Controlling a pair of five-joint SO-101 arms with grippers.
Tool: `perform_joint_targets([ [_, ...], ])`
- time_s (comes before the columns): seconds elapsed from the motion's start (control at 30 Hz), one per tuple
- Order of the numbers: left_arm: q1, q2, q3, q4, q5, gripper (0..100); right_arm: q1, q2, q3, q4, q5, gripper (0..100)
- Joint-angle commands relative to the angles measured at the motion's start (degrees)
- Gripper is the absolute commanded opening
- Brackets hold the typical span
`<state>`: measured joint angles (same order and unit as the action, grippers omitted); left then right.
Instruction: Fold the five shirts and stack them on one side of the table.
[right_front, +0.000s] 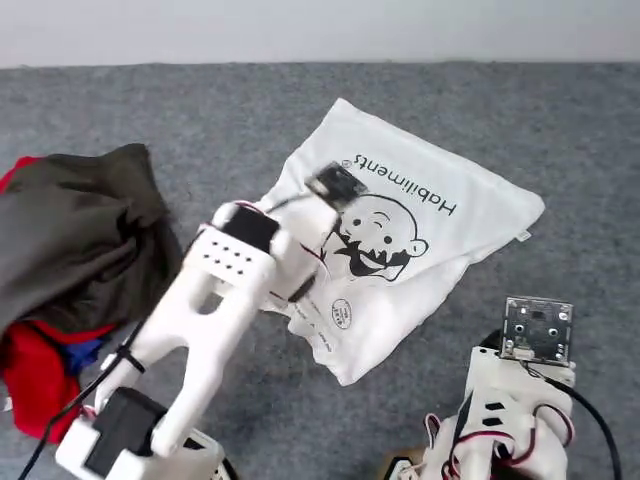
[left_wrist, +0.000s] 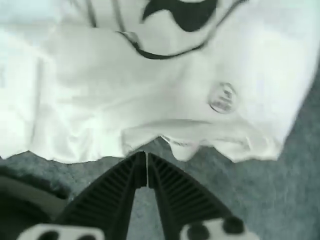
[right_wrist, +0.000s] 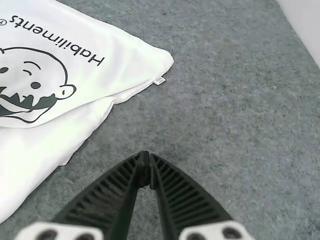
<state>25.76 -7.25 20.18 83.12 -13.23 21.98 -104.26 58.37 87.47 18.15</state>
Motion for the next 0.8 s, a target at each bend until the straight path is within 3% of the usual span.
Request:
perform_joint_targets([
  [0.0, 6.2, -2.5, -1.8, 4.7, -2.8, 4, 0.6, 0.7, -2.2, 0.5, 0.5, 1.2],
  [0.23, 14.2, -2.5, 0.5, 2.5, 5.5, 25, 0.7, 0.7, -2.2, 2.9, 0.7, 1.2],
  [0.57, 15.7, 15.4, 3.5, -6.0, 5.0, 24, 0.7, 0.7, -2.3, 2.7, 0.8, 1.2],
  [0.77, 15.7, 24.7, 0.5, -9.8, 2.3, 5, 0.7, 0.7, -2.3, 2.7, 0.8, 1.2],
])
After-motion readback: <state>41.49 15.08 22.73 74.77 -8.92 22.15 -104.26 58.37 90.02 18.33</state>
